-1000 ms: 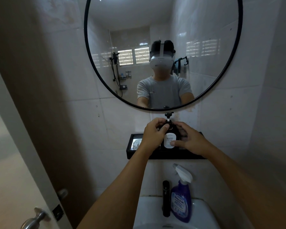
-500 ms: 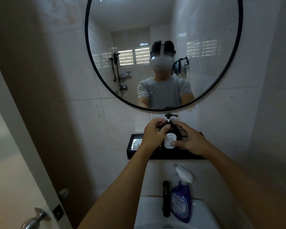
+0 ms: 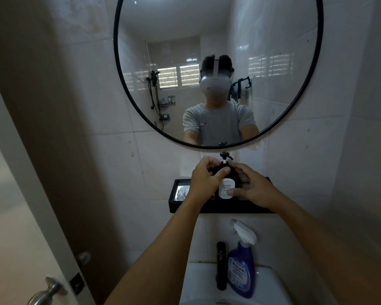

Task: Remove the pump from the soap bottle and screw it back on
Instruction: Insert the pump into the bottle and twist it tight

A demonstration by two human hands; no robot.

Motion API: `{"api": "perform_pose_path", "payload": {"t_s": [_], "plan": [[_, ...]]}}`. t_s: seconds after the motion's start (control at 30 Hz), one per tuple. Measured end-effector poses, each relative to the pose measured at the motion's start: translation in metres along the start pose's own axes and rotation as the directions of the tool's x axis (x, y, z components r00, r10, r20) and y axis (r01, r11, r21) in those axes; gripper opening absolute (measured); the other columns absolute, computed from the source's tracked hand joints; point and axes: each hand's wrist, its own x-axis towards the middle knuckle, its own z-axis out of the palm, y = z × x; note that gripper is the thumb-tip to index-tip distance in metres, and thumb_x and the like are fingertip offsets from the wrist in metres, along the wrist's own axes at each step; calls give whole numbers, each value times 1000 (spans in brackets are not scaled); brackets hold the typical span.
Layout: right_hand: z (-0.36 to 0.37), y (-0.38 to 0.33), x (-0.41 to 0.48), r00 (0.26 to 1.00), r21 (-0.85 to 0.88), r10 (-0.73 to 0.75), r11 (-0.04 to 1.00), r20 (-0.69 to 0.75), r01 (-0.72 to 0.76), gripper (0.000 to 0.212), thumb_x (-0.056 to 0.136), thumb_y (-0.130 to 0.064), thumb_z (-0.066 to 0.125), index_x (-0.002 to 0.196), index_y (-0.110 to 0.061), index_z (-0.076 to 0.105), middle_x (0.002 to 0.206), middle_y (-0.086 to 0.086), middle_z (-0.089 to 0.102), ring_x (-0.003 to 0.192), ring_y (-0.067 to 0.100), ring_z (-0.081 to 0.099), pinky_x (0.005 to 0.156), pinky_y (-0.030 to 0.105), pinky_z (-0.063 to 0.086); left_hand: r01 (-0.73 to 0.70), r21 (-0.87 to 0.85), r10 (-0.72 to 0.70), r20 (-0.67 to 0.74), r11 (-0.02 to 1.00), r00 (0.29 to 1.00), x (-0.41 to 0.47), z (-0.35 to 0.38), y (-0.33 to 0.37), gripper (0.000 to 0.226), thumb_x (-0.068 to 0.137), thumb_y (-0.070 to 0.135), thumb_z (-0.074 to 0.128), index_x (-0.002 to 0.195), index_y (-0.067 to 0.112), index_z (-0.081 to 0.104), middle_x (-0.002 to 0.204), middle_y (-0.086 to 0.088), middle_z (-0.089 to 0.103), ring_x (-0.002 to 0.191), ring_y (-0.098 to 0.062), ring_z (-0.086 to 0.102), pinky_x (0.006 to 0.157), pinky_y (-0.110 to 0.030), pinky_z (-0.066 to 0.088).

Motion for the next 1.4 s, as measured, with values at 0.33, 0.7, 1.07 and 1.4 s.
{"api": "perform_pose_path", "payload": {"t_s": [0.33,0.7,1.07,1.4], "plan": [[0,-4,-2,1000,-9,4,1000,1,-4,81,77,-15,80,143,-36,38,120,-26,52,107,-6,58,74,19,56,45,-53,-44,16,998,999,-1,-2,2,42,74,41,79,107,22,61,113,-2,71,110,-16,68,102,-45,54],[-1,-2,0,1000,-2,-1,1000,-7,1,77,77,-8,79,141,-29,41,118,-20,57,99,-14,61,74,12,53,31,-20,-30,43,999,999,0,-3,3,21,97,8,56,115,7,66,113,-10,72,106,-20,68,94,-33,55],[0,-1,-1,1000,16,-2,1000,-5,2,80,76,-13,80,142,-34,40,131,-11,58,112,3,62,90,34,57,6,-14,-7,-13,1000,1000,1,1,-2,22,83,24,77,98,16,63,101,-4,71,100,-19,69,91,-37,57],[0,-1,1,1000,9,4,1000,-4,-4,80,76,-12,81,143,-31,39,131,-12,56,115,0,59,92,24,53,16,-47,-17,-8,999,1000,0,-1,-3,26,83,28,77,102,21,61,107,-3,71,105,-17,68,95,-37,56]]}}
